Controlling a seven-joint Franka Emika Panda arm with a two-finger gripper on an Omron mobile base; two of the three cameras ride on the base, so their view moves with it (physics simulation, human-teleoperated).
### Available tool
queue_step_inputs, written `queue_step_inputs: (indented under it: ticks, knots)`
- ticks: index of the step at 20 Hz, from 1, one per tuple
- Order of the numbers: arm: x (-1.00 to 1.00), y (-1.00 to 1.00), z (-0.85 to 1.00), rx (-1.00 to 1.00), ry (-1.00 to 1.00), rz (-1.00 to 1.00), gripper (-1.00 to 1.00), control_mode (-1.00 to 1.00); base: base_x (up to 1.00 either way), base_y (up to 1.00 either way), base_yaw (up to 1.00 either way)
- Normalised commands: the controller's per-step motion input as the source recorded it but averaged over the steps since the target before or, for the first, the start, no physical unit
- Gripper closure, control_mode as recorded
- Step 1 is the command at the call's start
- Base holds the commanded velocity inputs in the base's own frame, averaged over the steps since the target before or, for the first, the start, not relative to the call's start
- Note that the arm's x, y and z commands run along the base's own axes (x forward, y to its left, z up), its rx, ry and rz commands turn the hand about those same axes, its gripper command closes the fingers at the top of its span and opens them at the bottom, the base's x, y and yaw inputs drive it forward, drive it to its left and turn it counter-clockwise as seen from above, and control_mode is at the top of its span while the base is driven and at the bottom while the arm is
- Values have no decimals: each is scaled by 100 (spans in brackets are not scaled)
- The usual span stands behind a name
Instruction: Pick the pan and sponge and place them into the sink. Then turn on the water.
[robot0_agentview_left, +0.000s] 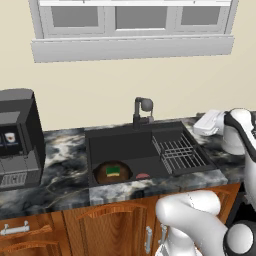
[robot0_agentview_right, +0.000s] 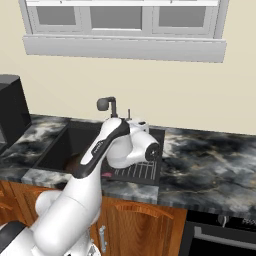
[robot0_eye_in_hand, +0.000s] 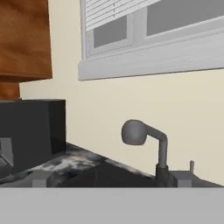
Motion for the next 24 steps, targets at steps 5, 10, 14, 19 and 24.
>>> queue_step_inputs:
  ticks: [5, 10, 14, 19, 24]
  knots:
    - [25, 11, -12, 0, 1, -4, -100, -100, 0, 0, 0]
    - [26, 13, -15, 2, 0, -1, -100, -100, 0, 0, 0]
    - [23, 8, -17, 3, -1, 0, -100, -100, 0, 0, 0]
    - [22, 0, -12, 4, 0, 0, -100, -100, 0, 0, 0]
    - [21, 0, -7, 3, 0, 0, -100, -100, 0, 0, 0]
